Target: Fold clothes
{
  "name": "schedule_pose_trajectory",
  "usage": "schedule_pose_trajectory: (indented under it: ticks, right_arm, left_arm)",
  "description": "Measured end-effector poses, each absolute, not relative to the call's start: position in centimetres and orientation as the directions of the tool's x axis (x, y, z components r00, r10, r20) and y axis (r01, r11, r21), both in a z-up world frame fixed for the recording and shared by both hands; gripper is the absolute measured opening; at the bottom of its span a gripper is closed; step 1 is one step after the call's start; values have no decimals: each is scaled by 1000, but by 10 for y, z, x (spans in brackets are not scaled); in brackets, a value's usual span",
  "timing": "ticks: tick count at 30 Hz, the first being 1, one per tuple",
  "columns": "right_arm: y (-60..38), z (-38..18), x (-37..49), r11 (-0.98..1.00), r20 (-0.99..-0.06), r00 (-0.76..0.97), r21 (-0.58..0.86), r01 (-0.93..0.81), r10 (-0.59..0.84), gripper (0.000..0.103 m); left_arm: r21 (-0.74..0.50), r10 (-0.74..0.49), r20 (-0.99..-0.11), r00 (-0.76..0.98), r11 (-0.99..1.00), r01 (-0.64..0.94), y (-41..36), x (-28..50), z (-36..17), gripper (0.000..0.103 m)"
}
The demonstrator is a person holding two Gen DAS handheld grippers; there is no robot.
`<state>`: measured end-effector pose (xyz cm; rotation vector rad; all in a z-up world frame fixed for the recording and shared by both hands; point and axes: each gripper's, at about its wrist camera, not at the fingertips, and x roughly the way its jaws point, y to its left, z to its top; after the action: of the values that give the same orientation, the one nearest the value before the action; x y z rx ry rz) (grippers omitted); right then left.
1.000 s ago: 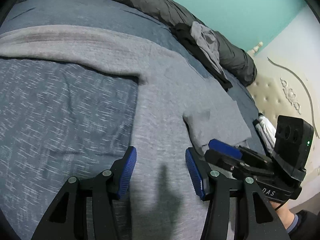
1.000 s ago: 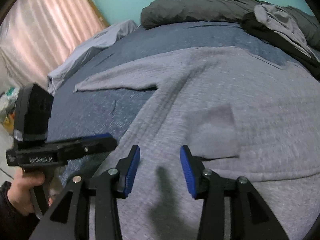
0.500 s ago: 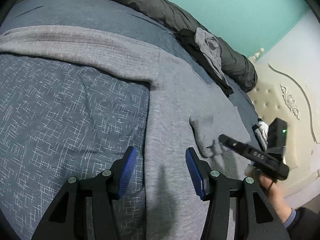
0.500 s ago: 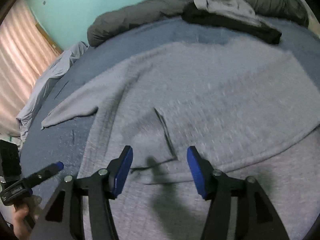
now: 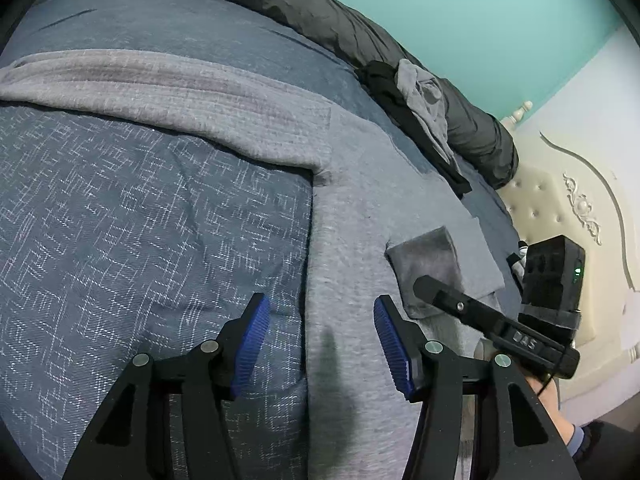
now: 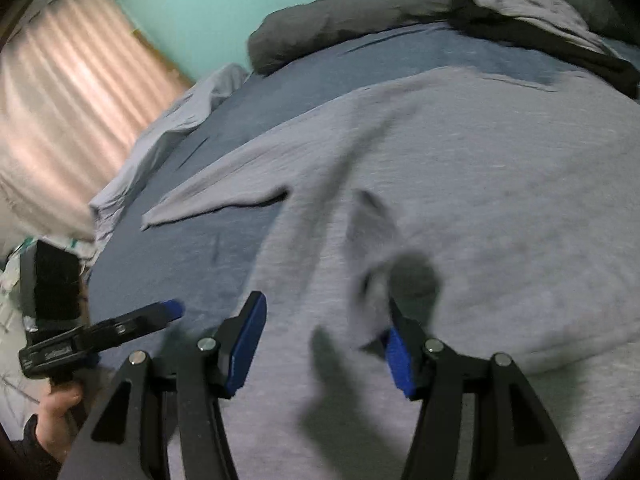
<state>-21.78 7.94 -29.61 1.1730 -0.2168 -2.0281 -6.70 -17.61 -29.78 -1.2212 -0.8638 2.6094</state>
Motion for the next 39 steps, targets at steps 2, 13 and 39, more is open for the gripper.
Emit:
schedule_pose_trajectory:
  ticks: [2,13,39]
  right_arm:
    - [73,-294,-216,-665,-659,-251,506,549,-709,57]
    - [136,-279,-219,-817,-704,-434,394,421,-563,57]
    - [340,-269,-234,-973,-752,-622,220,75,-218,57]
  left_arm:
    - [-550,349,-662,-663,-827,114,-175,-67,-297,58]
    - [-498,372,-703,-607,-866,46,-145,-87,-308,59]
    - [-582,491,-691,-531,-813,5,-105,-137,-340,8]
